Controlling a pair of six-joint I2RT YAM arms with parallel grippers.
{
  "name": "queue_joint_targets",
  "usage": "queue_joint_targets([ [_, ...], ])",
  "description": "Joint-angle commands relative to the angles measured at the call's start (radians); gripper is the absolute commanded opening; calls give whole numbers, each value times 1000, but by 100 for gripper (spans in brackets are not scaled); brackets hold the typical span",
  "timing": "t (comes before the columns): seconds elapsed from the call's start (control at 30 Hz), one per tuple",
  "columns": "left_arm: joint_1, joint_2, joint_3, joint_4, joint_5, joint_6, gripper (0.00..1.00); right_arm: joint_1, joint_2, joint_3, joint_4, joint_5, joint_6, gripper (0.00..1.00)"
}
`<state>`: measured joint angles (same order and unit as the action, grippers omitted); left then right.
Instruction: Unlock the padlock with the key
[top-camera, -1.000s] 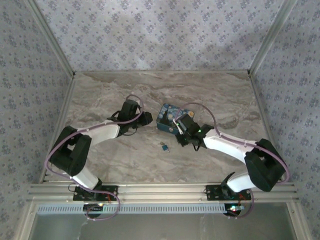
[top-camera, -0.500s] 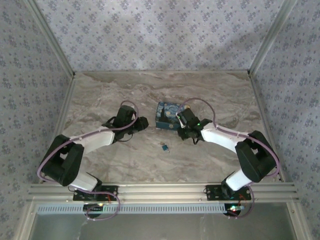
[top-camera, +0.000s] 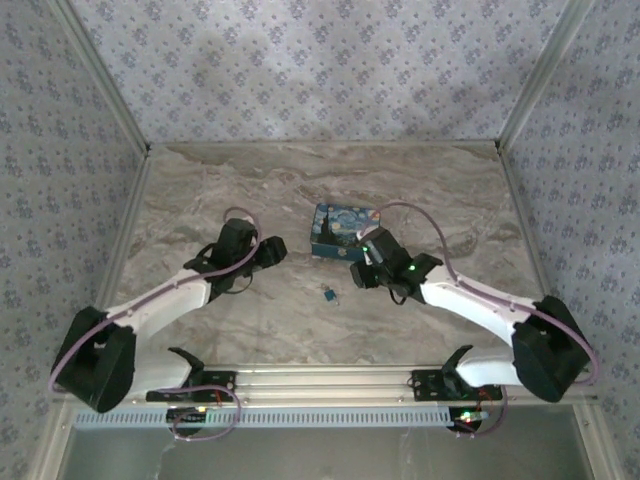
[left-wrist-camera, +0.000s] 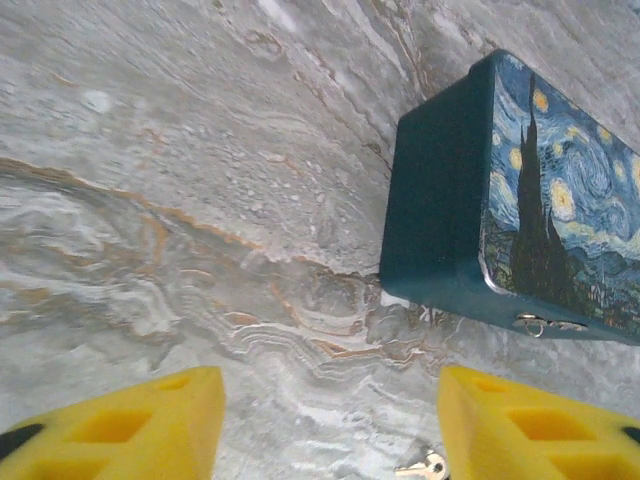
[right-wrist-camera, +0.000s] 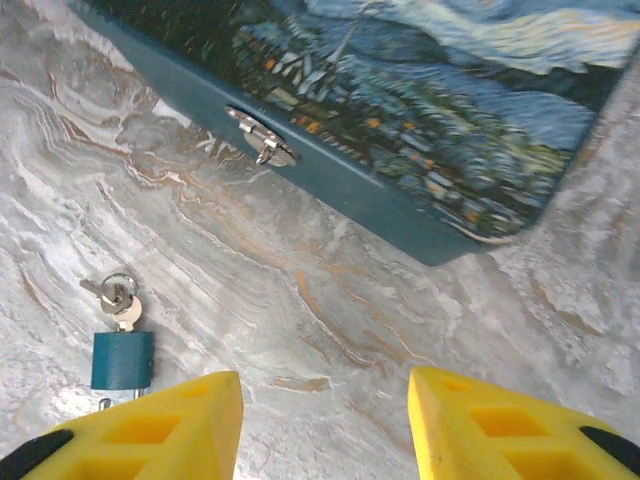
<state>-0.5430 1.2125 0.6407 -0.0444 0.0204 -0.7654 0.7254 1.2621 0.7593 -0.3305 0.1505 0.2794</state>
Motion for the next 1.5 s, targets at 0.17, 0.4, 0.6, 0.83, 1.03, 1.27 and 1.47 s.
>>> queue_joint_targets([
  [0.17,17,-208,-2,-215,-158,77,98,-112,-191,-31,-116,4,57,100],
  [0.4,56,-255,79,-348,-298,175,98,-328,-276,-21,-172,-15,73,100],
  [0.6,197,-217,119,-341,-411,362,98,-467,-285,-32,-114,354,101,100],
  [0.83,394,-113,58,-99,-461,571,98,-589,-225,-190,286,546,-35,100],
  [1.03,450,84,-99,352,-487,648,98,-671,-30,-308,692,509,-118,100],
  [1.27,457,187,-172,626,-390,706,98,-668,85,-400,1037,356,-230,100],
  [1.47,496,340,-290,1019,-270,747,98,-657,202,-398,1155,182,-278,100],
])
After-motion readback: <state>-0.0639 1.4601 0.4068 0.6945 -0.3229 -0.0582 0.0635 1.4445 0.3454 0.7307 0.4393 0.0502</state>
